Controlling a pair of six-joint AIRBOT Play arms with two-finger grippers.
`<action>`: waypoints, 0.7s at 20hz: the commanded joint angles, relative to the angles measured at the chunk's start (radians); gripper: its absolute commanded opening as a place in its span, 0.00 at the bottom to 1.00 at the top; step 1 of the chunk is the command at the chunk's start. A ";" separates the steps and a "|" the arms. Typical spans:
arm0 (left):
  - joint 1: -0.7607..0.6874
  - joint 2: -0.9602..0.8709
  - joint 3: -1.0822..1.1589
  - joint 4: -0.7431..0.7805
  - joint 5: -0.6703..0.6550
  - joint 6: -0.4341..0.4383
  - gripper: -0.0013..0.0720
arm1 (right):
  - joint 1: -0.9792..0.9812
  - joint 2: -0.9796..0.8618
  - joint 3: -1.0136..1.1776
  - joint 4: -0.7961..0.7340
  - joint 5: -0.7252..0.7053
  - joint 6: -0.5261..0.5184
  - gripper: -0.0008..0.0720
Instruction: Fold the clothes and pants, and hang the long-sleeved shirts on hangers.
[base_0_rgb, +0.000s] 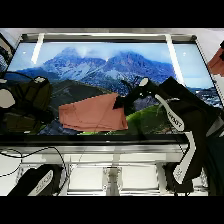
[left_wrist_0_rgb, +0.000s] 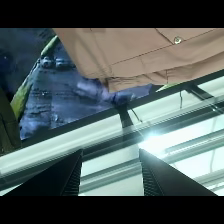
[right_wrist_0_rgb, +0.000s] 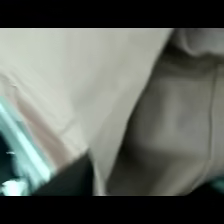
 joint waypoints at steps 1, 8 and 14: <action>0.001 0.001 0.000 0.000 0.000 -0.001 0.58 | 0.053 -0.011 0.033 0.016 -0.029 0.014 0.02; 0.001 0.001 0.000 0.000 0.000 -0.001 0.58 | -0.084 0.059 0.323 -0.098 0.253 0.132 0.02; 0.001 0.001 0.000 0.000 0.000 0.000 0.58 | -0.457 0.227 0.533 -0.241 0.479 0.270 0.02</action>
